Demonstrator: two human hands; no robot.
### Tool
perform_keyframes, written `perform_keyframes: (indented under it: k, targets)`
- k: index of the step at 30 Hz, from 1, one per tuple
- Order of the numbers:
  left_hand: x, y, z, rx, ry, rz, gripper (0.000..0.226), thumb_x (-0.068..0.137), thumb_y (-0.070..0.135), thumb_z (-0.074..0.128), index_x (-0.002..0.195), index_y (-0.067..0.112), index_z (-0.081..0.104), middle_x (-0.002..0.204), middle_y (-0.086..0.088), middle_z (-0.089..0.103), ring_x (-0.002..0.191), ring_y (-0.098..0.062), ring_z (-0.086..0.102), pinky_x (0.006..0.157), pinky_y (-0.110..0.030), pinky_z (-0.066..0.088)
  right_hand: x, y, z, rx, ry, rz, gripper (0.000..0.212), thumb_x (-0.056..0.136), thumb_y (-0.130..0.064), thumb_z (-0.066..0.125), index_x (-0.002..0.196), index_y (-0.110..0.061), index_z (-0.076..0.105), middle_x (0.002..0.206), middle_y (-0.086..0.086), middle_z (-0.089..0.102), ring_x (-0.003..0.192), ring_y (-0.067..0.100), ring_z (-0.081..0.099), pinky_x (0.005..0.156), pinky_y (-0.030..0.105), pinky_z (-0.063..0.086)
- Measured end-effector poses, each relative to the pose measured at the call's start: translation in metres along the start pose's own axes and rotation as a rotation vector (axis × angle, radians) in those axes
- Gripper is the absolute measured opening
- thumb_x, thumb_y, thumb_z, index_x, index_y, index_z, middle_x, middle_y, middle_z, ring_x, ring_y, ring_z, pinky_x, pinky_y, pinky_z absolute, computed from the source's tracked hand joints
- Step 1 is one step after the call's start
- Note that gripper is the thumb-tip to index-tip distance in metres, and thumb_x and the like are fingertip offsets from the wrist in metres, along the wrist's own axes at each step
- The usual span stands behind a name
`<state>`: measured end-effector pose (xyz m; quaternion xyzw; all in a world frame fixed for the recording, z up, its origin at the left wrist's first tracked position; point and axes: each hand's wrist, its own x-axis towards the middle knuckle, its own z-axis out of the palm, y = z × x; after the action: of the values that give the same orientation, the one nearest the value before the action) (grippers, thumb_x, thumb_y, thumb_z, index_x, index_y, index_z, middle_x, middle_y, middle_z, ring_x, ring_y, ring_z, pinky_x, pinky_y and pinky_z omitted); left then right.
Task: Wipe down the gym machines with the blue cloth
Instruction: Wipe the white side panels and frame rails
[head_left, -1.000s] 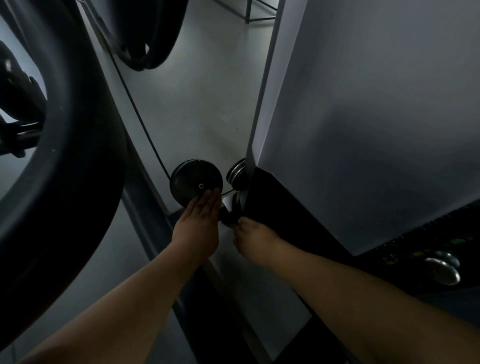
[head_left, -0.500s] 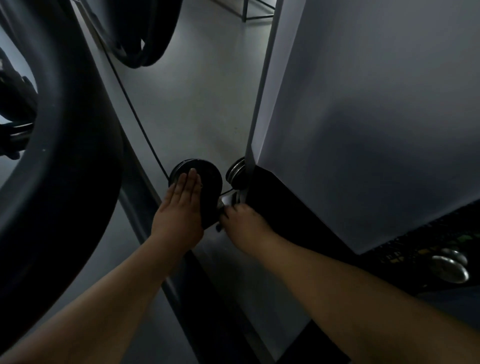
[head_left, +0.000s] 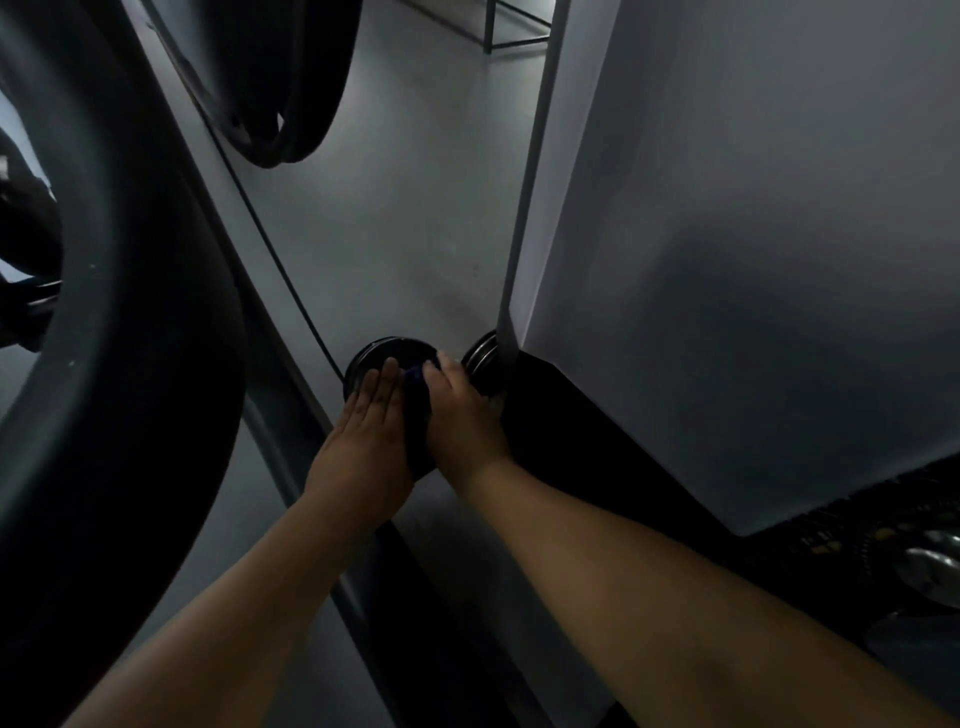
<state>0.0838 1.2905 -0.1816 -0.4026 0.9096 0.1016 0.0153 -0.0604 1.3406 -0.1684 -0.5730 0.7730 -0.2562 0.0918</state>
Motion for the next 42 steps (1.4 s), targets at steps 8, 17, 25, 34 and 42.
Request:
perform_keyframes:
  k: [8,17,25,34,42]
  targets:
    - [-0.002,-0.001,0.0,-0.043,0.035,0.034,0.116,0.103,0.061,0.057,0.165,0.016,-0.03,0.172,-0.007,-0.04,0.159,-0.023,-0.036,0.134,-0.038,-0.013,-0.011,-0.012,0.007,0.136,0.004,0.045,0.06,0.107,0.003,0.047,0.166,-0.002,0.036,0.177,0.018,0.023,0.163,0.034,0.025,0.131,0.035,0.02]
    - [-0.017,0.0,-0.014,-0.402,0.214,-0.092,0.097,0.103,0.019,0.069,0.175,0.019,0.004,0.182,0.005,0.0,0.164,-0.007,-0.003,0.138,-0.037,0.011,0.026,-0.029,0.016,0.255,0.099,0.156,0.044,0.113,-0.014,0.049,0.157,-0.006,0.05,0.178,0.011,0.024,0.161,0.03,0.031,0.127,0.038,0.033]
    - [-0.019,-0.031,-0.019,-0.108,0.202,-0.141,0.1,0.104,0.04,0.062,0.174,0.012,-0.005,0.181,-0.005,-0.014,0.167,-0.018,-0.015,0.138,-0.04,0.001,0.019,-0.008,0.04,-0.141,0.088,-0.468,0.082,0.083,-0.02,0.085,0.151,0.012,0.052,0.162,0.032,0.044,0.157,0.047,0.029,0.131,0.058,0.028]
    - [-0.027,-0.042,-0.034,-0.08,0.072,-0.155,0.098,0.105,0.027,0.06,0.173,0.02,-0.011,0.178,0.001,-0.026,0.165,-0.019,-0.018,0.136,-0.041,-0.004,0.007,-0.024,0.049,-0.449,0.094,-0.514,0.074,0.1,-0.021,0.034,0.168,0.005,0.021,0.177,0.025,0.019,0.165,0.047,0.006,0.134,0.059,0.012]
    - [-0.019,-0.035,-0.041,-0.272,0.06,-0.181,0.101,0.102,0.013,0.066,0.175,0.024,-0.004,0.18,0.008,-0.018,0.166,-0.015,-0.013,0.137,-0.045,0.001,-0.007,-0.02,0.05,-0.176,0.059,-0.403,0.096,0.095,-0.018,0.065,0.173,-0.015,0.01,0.181,0.018,-0.002,0.164,0.045,-0.014,0.131,0.057,-0.01]
